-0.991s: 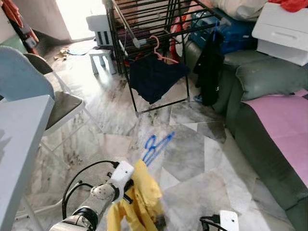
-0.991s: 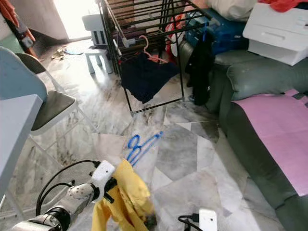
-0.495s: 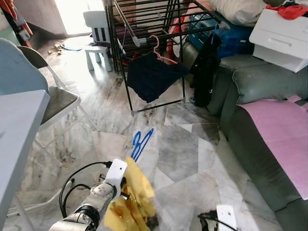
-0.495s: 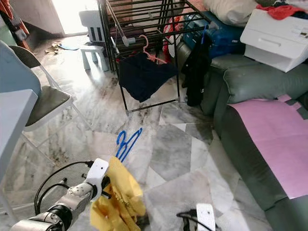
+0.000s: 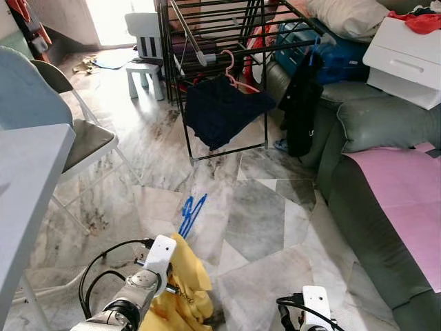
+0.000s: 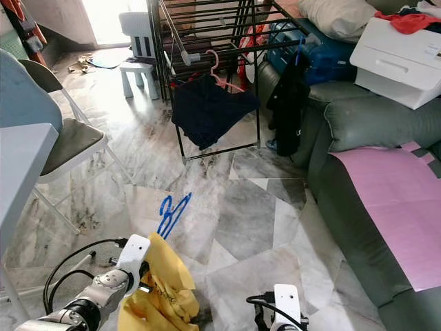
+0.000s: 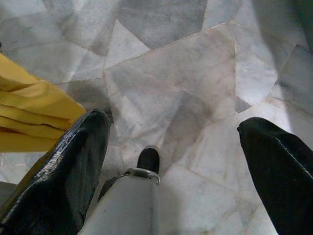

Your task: Hang hanger

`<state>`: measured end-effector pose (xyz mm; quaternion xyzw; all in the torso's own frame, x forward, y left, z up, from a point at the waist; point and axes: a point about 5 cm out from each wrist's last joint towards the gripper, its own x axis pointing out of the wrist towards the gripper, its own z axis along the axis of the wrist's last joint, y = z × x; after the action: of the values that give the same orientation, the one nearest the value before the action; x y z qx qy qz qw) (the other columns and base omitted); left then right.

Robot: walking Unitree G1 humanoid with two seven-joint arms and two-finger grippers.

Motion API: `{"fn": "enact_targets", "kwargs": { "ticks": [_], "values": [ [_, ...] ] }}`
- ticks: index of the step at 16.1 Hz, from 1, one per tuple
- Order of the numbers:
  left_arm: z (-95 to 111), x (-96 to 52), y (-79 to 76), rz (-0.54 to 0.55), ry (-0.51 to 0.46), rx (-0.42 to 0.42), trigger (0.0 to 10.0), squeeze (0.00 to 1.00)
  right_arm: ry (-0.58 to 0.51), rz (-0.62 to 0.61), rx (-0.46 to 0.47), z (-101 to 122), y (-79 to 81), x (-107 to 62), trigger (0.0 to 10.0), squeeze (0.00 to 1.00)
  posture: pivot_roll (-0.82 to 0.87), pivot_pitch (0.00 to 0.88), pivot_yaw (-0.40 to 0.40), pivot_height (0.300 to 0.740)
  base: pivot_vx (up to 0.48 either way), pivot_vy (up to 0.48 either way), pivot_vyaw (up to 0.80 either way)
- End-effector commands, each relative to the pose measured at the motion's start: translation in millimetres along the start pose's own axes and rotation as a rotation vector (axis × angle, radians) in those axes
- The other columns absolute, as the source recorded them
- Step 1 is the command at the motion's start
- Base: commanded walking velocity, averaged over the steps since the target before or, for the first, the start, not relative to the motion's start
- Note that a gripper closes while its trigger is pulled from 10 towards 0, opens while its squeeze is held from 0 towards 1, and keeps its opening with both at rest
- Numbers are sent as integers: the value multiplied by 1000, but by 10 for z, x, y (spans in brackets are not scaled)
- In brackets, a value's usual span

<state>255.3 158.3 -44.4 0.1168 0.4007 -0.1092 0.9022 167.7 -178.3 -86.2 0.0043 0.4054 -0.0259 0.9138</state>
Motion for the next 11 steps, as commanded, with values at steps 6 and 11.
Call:
{"fn": "enact_targets", "kwargs": {
  "ticks": [6, 11],
  "values": [
    [-33, -4, 29, 25, 18, -69, 10000, 0, 15, -27, -8, 17, -121, 8, 10000, 0, -42, 0, -8, 740, 0, 0, 0],
    [124, 30, -113, -4, -18, -121, 10000, 0, 23, -45, -8, 20, -161, 9, 10000, 0, -31, 0, -21, 740, 0, 0, 0]
  ]
}}
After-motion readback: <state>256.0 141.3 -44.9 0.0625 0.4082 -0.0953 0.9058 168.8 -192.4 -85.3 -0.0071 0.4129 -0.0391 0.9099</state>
